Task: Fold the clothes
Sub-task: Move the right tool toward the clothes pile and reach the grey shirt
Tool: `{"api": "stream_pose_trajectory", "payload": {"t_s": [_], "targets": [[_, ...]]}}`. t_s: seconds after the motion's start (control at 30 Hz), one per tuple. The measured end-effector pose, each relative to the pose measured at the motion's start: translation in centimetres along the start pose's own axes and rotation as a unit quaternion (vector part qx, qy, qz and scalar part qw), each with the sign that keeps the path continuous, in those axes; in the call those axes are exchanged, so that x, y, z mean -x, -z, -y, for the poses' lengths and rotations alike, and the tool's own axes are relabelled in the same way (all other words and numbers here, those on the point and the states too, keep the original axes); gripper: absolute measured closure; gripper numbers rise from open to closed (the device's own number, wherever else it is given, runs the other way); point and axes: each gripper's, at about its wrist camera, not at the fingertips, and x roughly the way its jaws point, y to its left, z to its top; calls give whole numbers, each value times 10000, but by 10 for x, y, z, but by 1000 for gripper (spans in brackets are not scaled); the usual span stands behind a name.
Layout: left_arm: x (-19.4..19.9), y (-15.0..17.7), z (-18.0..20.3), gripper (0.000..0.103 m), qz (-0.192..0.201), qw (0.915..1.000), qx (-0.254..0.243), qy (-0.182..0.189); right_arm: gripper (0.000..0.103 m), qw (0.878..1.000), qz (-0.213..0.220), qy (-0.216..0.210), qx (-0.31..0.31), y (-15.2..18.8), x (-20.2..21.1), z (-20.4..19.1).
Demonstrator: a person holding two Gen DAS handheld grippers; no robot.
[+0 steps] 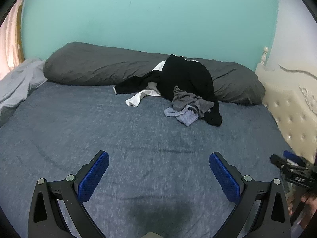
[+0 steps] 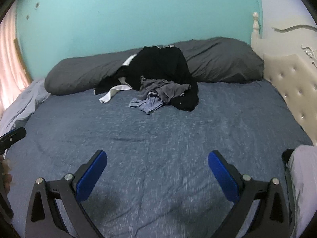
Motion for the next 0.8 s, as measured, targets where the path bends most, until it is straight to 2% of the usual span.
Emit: {"api": "stream_pose_trajectory", "payload": {"t_s": [0.3,0.53,0.57,0.67,0.8], "targets": [[-57,-52,-3,0,-193,9996,75,-185,0,9992,-384,-14,-100,-64,-71,17],[-108,-75,-8,0,-387,9989,140,-236,2,9982,-593,32,11,-93,-132,28],[-115,-79,-10,0,-398,9988,149,-247,3,9980,-635,7,28,-97,-141,29],[-133,-86,-14,0,-416,9986,168,-284,15,9972,-745,-35,77,-106,-168,30],[-154,-91,-22,0,-469,9982,215,-298,21,9963,-836,-39,192,-117,-204,30]]}}
